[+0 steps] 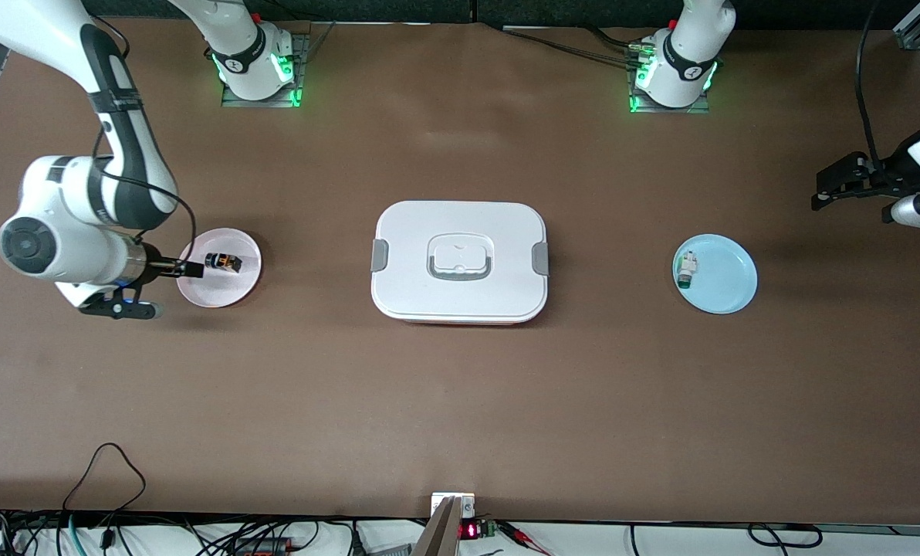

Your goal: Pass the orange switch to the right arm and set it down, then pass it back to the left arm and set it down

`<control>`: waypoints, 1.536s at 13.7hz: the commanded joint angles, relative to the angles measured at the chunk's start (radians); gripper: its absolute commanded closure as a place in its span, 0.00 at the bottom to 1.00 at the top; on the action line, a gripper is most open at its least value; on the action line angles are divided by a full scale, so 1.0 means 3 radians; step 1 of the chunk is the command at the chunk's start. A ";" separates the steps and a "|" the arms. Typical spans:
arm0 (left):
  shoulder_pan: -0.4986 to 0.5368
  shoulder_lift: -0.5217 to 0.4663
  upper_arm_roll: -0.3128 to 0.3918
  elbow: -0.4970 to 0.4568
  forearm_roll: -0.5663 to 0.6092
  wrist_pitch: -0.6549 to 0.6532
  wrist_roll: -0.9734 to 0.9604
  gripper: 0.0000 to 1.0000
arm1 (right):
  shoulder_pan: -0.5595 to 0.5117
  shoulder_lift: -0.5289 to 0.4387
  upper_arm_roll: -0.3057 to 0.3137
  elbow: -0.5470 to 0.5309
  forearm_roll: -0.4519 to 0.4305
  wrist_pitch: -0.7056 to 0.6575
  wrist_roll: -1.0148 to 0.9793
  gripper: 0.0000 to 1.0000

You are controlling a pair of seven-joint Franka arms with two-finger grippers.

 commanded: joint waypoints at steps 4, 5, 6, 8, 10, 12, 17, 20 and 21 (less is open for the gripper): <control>0.0014 0.0002 0.0023 0.0175 0.0027 -0.0086 0.0016 0.00 | 0.0045 -0.0135 0.0051 -0.0553 0.0017 0.0673 0.0209 0.00; 0.0019 0.0007 0.0039 0.0175 0.0027 -0.0086 0.0021 0.00 | 0.0066 -0.0115 0.0061 -0.0595 0.0017 0.0755 0.0219 0.00; 0.0029 0.0008 0.0049 0.0175 0.0027 -0.0091 0.0021 0.00 | 0.0081 -0.0105 0.0066 -0.0600 0.0017 0.0771 0.0219 0.00; 0.0040 0.0007 0.0059 0.0170 0.0027 -0.0096 0.0016 0.00 | 0.0081 -0.0099 0.0071 -0.0600 0.0017 0.0771 0.0219 0.00; 0.0045 0.0013 0.0054 0.0170 0.0068 -0.0091 0.0016 0.00 | 0.0086 -0.0064 0.0071 -0.0605 0.0017 0.0776 0.0219 0.00; 0.0045 0.0028 0.0054 0.0175 0.0078 -0.0071 0.0016 0.00 | 0.0092 -0.0048 0.0071 -0.0630 0.0012 0.0787 0.0219 0.00; 0.0014 0.0033 0.0013 0.0180 0.0278 -0.0060 0.0016 0.00 | 0.0092 -0.0043 0.0071 -0.0835 0.0017 0.1063 0.0219 0.00; 0.0019 0.0033 0.0018 0.0175 0.0273 -0.0065 0.0011 0.00 | 0.0092 -0.0002 0.0071 -0.0845 0.0017 0.1073 0.0219 0.00; 0.0019 0.0033 0.0018 0.0180 0.0257 -0.0075 0.0006 0.00 | 0.0097 0.0008 0.0071 -0.0845 0.0012 0.1078 0.0219 0.00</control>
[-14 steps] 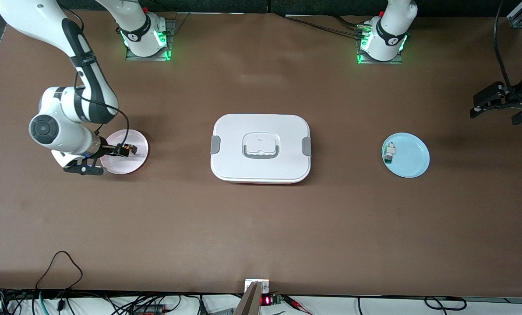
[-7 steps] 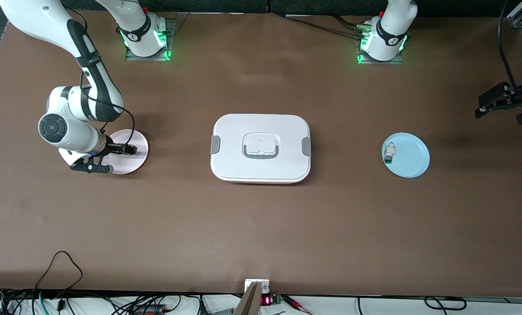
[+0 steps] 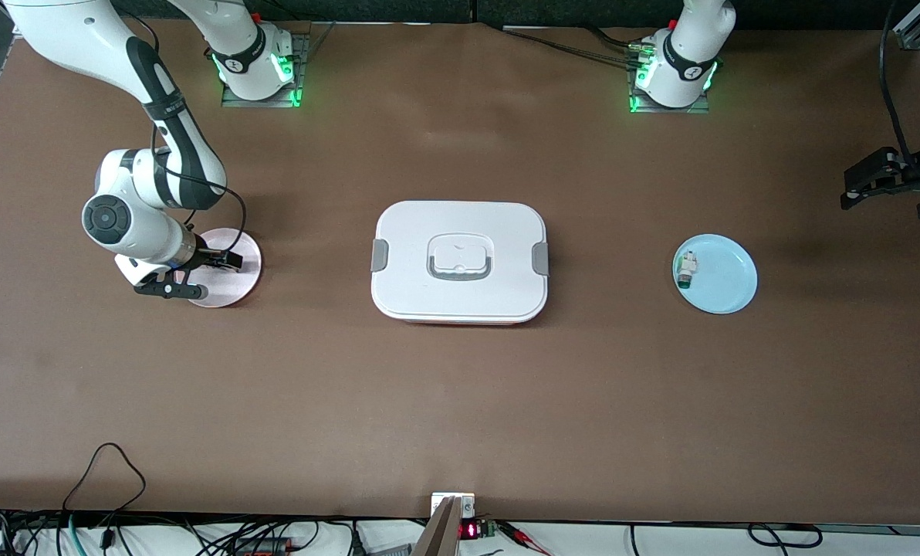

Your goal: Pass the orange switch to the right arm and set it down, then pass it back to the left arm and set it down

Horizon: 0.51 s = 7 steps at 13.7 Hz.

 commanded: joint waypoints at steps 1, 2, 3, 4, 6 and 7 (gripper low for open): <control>0.0010 0.0003 -0.0010 0.0058 0.0074 -0.0072 0.0011 0.00 | 0.0020 0.0023 0.0009 -0.0049 0.0015 0.0071 0.0042 0.00; 0.0010 -0.0007 -0.0010 0.0058 0.0079 -0.0133 0.0006 0.00 | 0.0030 0.0023 0.0009 -0.0065 0.0015 0.0086 0.0042 0.00; 0.0010 -0.0007 0.0000 0.0063 0.0079 -0.0169 0.0011 0.00 | 0.0030 0.0023 0.0009 -0.0100 0.0015 0.0147 0.0042 0.00; 0.0015 -0.0007 0.0011 0.0068 0.0079 -0.0169 0.0011 0.00 | 0.0030 0.0034 0.0009 -0.0151 0.0015 0.0219 0.0042 0.00; 0.0020 -0.0012 0.0016 0.0074 0.0069 -0.0169 0.0011 0.00 | 0.0030 0.0044 0.0009 -0.0182 0.0010 0.0265 0.0042 0.00; 0.0020 -0.0012 0.0016 0.0068 0.0054 -0.0169 0.0006 0.00 | 0.0030 0.0044 0.0009 -0.0182 0.0015 0.0265 0.0042 0.00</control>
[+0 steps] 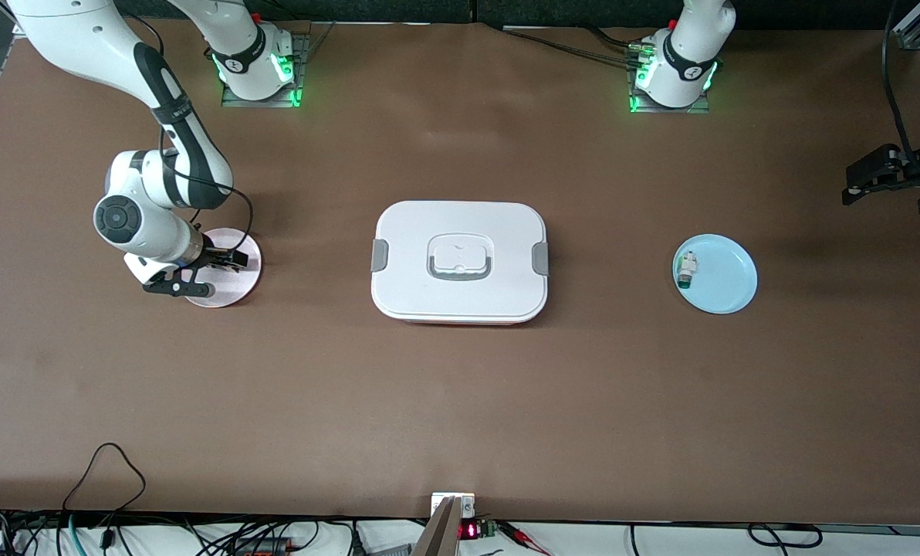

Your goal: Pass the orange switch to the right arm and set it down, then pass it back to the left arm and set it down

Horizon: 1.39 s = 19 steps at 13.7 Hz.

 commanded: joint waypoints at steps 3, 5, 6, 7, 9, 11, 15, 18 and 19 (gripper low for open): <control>0.0002 -0.0009 -0.0002 0.0064 0.0048 -0.0075 0.0006 0.00 | 0.0006 -0.0016 0.0006 -0.0073 0.0015 0.0088 0.0036 0.00; 0.0002 0.0001 -0.0012 0.0054 0.0043 -0.0080 0.0021 0.00 | 0.0006 -0.0011 0.0006 -0.0073 0.0015 0.0093 0.0036 0.00; 0.0002 0.0001 -0.0012 0.0054 0.0038 -0.0080 0.0021 0.00 | 0.0001 -0.0006 0.0006 -0.0073 0.0015 0.0093 0.0036 0.00; 0.0002 0.0006 -0.0012 0.0049 0.0013 -0.0080 0.0021 0.00 | 0.0001 0.0009 0.0006 -0.0068 0.0015 0.0098 0.0036 0.00; 0.0002 0.0021 -0.0017 0.0039 -0.0018 -0.0080 0.0021 0.00 | -0.0004 0.0009 0.0006 -0.0068 0.0015 0.0108 0.0036 0.00; 0.0002 0.0021 -0.0017 0.0018 -0.0023 -0.0080 0.0062 0.00 | -0.0004 0.0009 0.0006 -0.0068 0.0015 0.0114 0.0036 0.02; 0.0002 0.0031 -0.0028 0.0013 -0.0023 -0.0090 0.0052 0.00 | -0.0004 0.0009 0.0006 -0.0058 0.0015 0.0109 0.0036 0.35; 0.0002 0.0047 -0.0028 0.0013 -0.0028 -0.0126 0.0026 0.00 | 0.0006 -0.0006 0.0016 -0.0048 0.0010 0.0108 -0.0010 0.53; -0.0003 0.0047 -0.0028 0.0013 -0.0023 -0.0126 0.0021 0.00 | 0.0006 -0.0021 0.0032 -0.0043 0.0015 0.0103 0.0001 0.54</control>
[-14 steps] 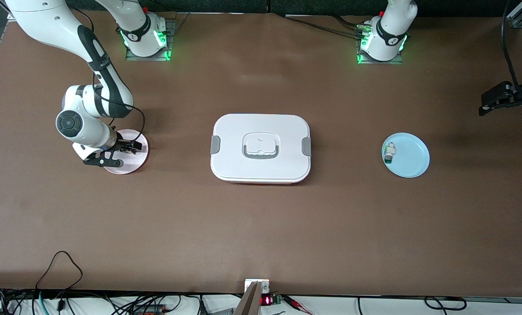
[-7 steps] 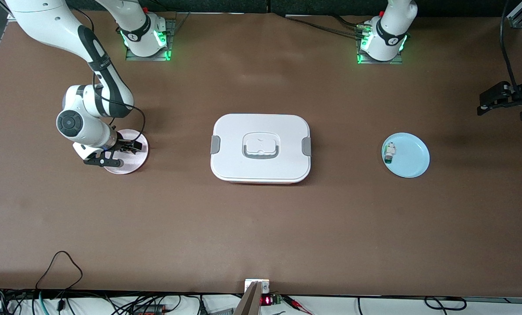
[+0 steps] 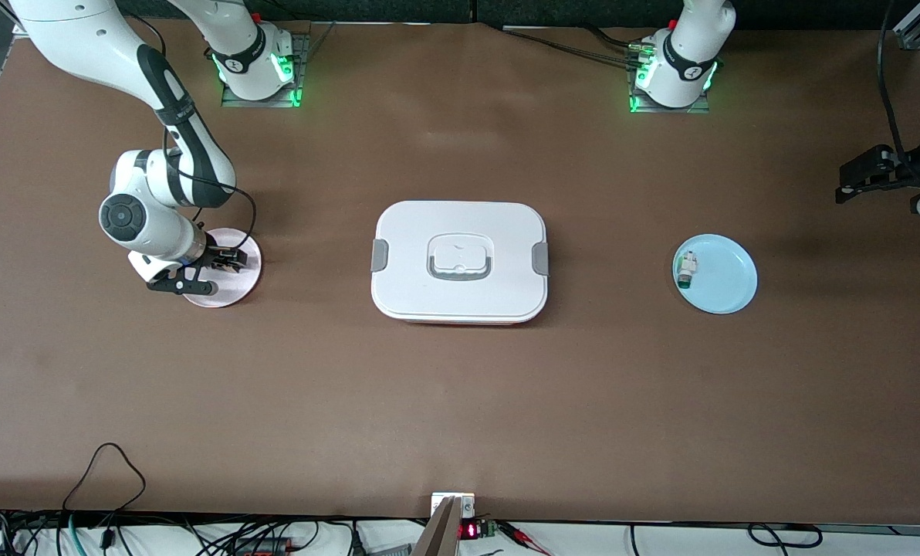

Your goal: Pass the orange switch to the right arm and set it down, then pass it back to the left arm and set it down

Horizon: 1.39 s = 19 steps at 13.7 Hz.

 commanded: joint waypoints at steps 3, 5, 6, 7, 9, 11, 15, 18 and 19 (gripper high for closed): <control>0.0001 0.0015 -0.0006 0.0024 -0.0021 -0.0043 0.0020 0.00 | -0.0006 -0.0159 0.0131 0.0004 0.0045 0.0001 -0.0017 0.55; 0.0001 0.0015 -0.0006 0.0024 -0.0021 -0.0048 0.0020 0.00 | -0.0006 -0.0307 0.0183 0.0050 0.0046 -0.0116 -0.0032 0.55; -0.0004 0.0015 -0.0006 0.0024 -0.0021 -0.0048 0.0014 0.00 | -0.0006 -0.0359 0.0203 0.0121 0.0040 -0.0259 -0.0032 0.56; 0.0001 0.0015 -0.0006 0.0024 -0.0021 -0.0048 0.0019 0.00 | -0.0006 -0.0420 0.0234 0.0233 0.0045 -0.0447 -0.0032 0.56; 0.0001 0.0010 -0.0006 0.0024 -0.0021 -0.0068 0.0020 0.00 | -0.0006 -0.0497 0.0259 0.0458 0.0046 -0.0831 -0.0032 0.56; 0.0001 0.0010 -0.0011 0.0024 -0.0031 -0.0099 0.0020 0.00 | 0.0014 -0.0553 0.0265 0.0668 0.0051 -0.1138 -0.0032 0.56; -0.0019 -0.0001 -0.0026 0.0024 -0.0031 -0.0201 0.0030 0.00 | 0.0080 -0.0656 0.0275 0.1056 0.0071 -0.1670 -0.0058 0.56; -0.0024 -0.0006 -0.0113 0.0024 -0.0117 -0.0380 0.0050 0.00 | 0.0091 -0.0666 0.0290 0.1495 0.0392 -0.2140 -0.0424 0.57; -0.0024 -0.0006 -0.0113 0.0029 -0.0209 -0.0390 0.0025 0.00 | 0.0096 -0.0666 0.0290 0.1619 0.0535 -0.2263 -0.0517 0.57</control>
